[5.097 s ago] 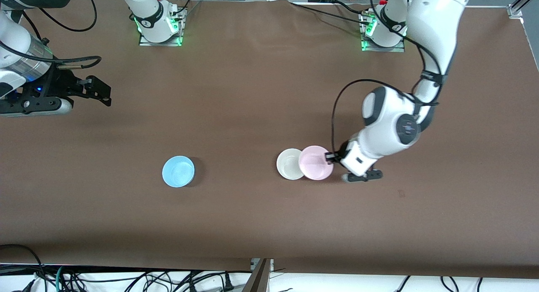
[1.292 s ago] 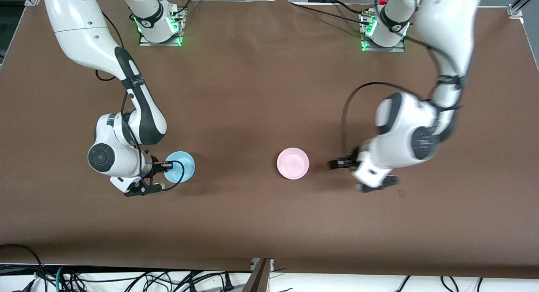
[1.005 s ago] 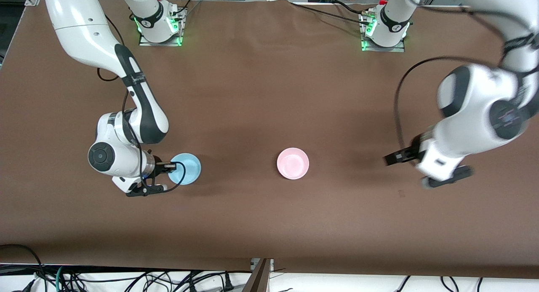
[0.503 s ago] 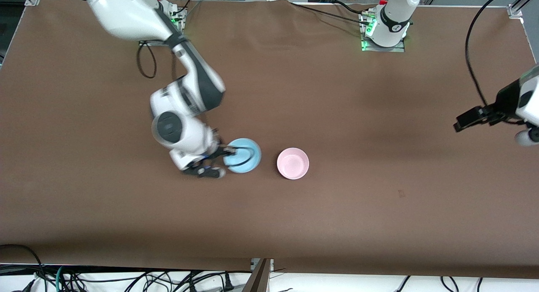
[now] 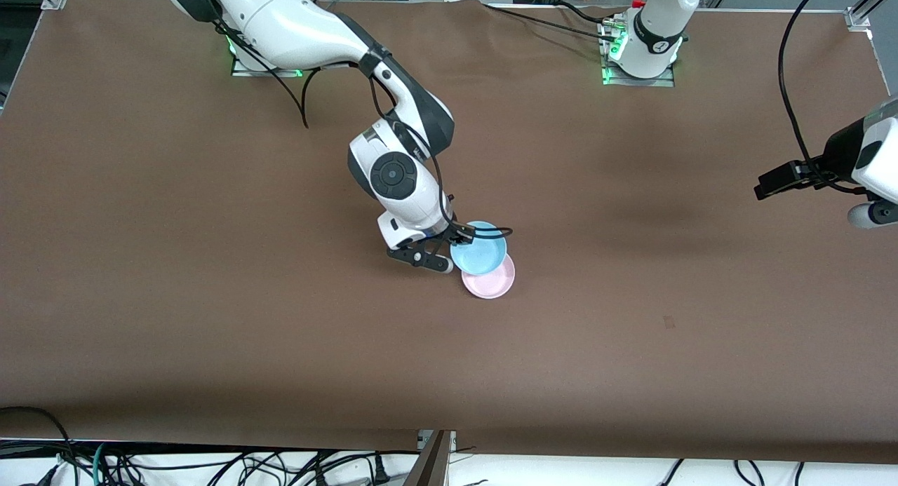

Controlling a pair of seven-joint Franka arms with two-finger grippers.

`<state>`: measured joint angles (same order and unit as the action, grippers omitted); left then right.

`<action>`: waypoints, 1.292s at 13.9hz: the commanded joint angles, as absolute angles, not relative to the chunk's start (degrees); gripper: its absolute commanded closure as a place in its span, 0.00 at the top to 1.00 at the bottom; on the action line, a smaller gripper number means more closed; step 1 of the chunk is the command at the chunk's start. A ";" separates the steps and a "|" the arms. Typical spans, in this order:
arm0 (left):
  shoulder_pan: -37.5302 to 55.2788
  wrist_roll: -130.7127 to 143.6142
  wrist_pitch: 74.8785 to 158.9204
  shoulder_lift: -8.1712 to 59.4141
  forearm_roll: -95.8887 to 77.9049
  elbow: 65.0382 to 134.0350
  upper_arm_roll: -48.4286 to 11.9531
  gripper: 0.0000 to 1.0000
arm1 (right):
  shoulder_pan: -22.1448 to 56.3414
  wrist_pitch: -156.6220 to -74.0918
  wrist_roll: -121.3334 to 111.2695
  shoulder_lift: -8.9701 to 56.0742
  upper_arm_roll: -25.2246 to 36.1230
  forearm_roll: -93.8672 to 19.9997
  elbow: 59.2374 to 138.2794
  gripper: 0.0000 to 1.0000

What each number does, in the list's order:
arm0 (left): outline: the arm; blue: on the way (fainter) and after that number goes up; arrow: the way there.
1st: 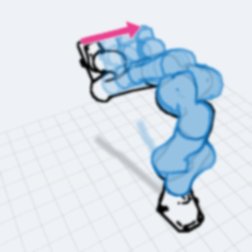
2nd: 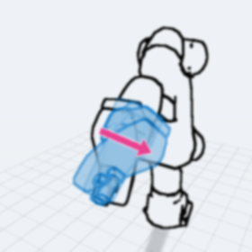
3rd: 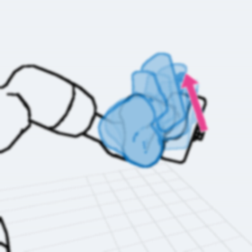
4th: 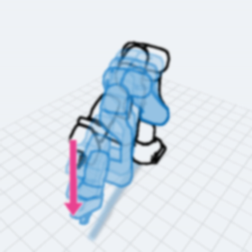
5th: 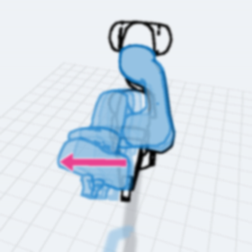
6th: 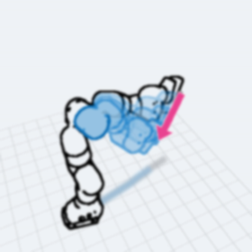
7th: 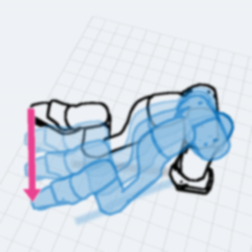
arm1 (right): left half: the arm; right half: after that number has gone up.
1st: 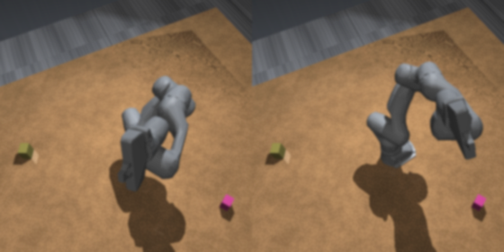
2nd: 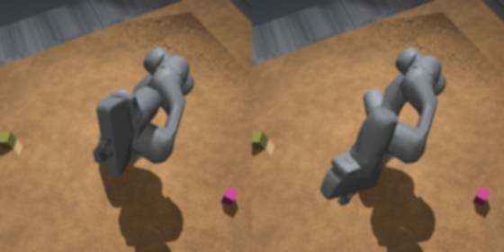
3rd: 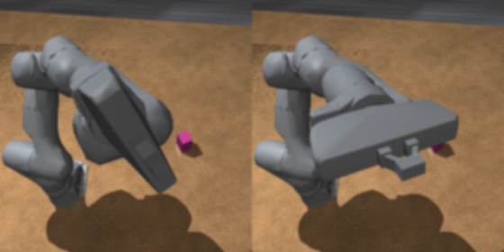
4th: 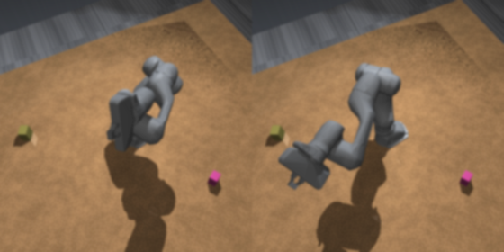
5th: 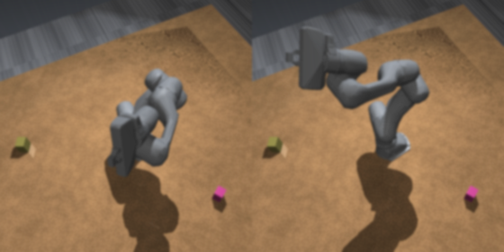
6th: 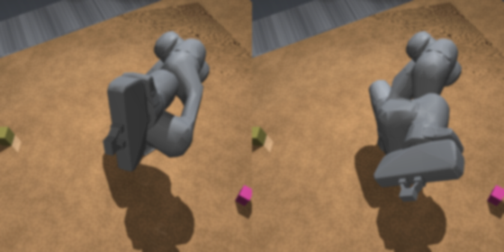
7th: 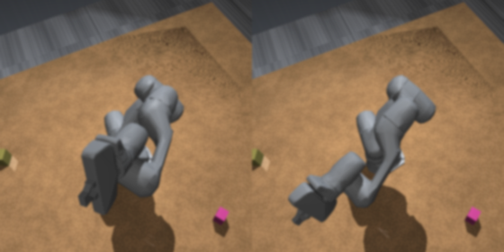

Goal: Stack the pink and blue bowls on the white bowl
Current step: 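Carry the blue bowl with the right gripper onto the pink bowl, then lower the blue bowl into the stack and open the right gripper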

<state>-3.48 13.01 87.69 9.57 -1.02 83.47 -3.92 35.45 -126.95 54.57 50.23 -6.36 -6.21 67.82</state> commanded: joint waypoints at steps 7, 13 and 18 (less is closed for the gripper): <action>-3.26 12.04 87.27 10.19 0.52 82.62 -4.22 1.00 | 37.62 -131.57 57.04 56.43 -4.84 -5.01 60.47 0.00; -3.25 11.95 85.69 11.07 0.70 79.89 -4.22 1.00 | 37.62 -133.86 56.43 57.04 -4.31 -5.01 60.47 0.00; -2.99 12.04 85.69 11.78 0.62 79.81 -4.31 1.00 | 37.71 -133.68 56.69 57.22 -4.31 -5.01 60.56 0.00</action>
<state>-3.40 13.01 87.09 10.76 -0.95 82.00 -4.21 37.00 -133.63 55.71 55.90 -4.84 -5.75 62.86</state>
